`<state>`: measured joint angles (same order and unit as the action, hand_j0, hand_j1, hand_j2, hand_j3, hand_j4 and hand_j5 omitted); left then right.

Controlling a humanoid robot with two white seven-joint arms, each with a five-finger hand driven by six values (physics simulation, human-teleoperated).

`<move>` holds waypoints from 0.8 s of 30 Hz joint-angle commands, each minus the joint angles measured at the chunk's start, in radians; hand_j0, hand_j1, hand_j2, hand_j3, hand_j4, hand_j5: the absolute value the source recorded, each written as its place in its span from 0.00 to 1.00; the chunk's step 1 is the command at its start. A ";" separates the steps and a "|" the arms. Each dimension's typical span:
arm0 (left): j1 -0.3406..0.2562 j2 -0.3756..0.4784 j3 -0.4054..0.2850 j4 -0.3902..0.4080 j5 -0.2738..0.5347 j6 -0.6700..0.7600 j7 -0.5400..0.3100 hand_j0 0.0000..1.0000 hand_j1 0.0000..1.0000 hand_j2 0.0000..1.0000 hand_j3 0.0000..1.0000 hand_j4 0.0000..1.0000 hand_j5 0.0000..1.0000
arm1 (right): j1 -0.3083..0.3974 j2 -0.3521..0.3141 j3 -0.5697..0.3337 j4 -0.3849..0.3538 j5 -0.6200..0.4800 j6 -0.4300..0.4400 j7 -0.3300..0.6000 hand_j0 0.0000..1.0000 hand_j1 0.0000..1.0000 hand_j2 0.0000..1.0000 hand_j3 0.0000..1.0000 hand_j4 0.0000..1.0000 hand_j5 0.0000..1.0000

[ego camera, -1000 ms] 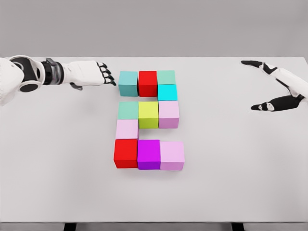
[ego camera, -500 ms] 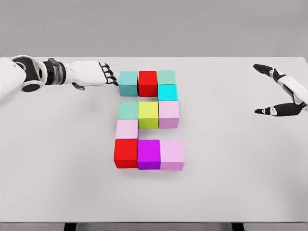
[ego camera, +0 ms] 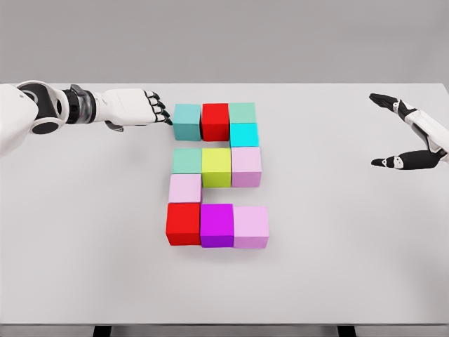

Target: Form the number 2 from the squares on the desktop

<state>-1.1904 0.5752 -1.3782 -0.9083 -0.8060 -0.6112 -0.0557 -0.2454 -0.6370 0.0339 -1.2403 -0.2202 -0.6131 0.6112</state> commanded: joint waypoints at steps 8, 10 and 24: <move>0.000 0.000 0.002 0.000 0.004 0.000 0.000 0.96 0.96 0.96 0.96 0.96 0.96 | 0.000 -0.001 0.000 -0.001 -0.008 0.002 0.000 1.00 1.00 1.00 1.00 1.00 1.00; 0.000 0.000 0.002 0.000 0.004 0.000 0.000 0.96 0.96 0.96 0.96 0.96 0.96 | 0.000 -0.001 0.000 -0.001 -0.008 0.002 0.000 1.00 1.00 1.00 1.00 1.00 1.00; -0.005 0.032 0.070 0.014 0.008 0.000 0.002 1.00 1.00 1.00 1.00 1.00 1.00 | 0.011 0.031 0.006 -0.001 0.096 0.002 0.000 1.00 1.00 1.00 1.00 1.00 1.00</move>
<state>-1.1950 0.6064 -1.3126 -0.8946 -0.8017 -0.6112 -0.0542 -0.2347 -0.6051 0.0400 -1.2397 -0.1166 -0.6132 0.6112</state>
